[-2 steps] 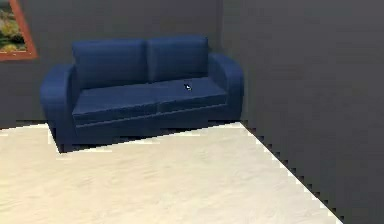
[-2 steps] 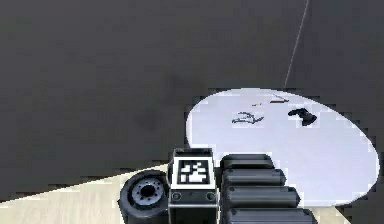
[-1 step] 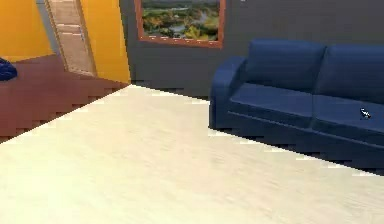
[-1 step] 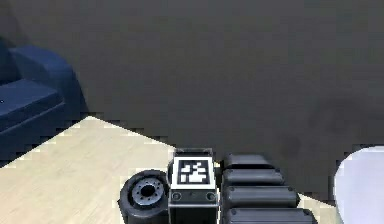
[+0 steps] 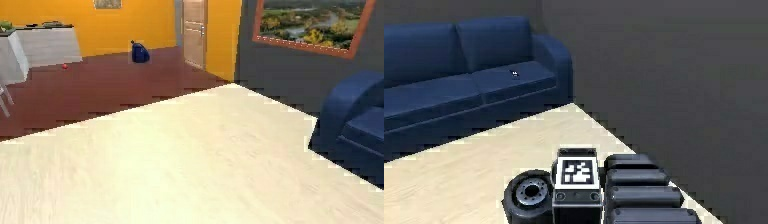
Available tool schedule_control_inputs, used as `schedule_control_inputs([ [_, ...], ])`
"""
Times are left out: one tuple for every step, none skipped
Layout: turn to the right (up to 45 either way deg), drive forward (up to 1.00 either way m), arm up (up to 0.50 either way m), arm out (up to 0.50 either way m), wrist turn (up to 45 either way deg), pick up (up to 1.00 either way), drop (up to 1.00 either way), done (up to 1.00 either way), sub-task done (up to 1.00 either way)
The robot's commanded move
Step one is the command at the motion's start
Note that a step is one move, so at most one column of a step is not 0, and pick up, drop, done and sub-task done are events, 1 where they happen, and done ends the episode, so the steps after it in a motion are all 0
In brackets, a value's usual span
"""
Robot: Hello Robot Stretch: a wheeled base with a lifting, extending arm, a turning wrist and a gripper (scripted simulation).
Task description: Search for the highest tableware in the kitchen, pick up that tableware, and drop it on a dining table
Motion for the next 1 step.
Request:
schedule_control_inputs([
  [45.0,0.00,0.00,0.00,0.0,0.00,0.00,0.00,0.00],
])
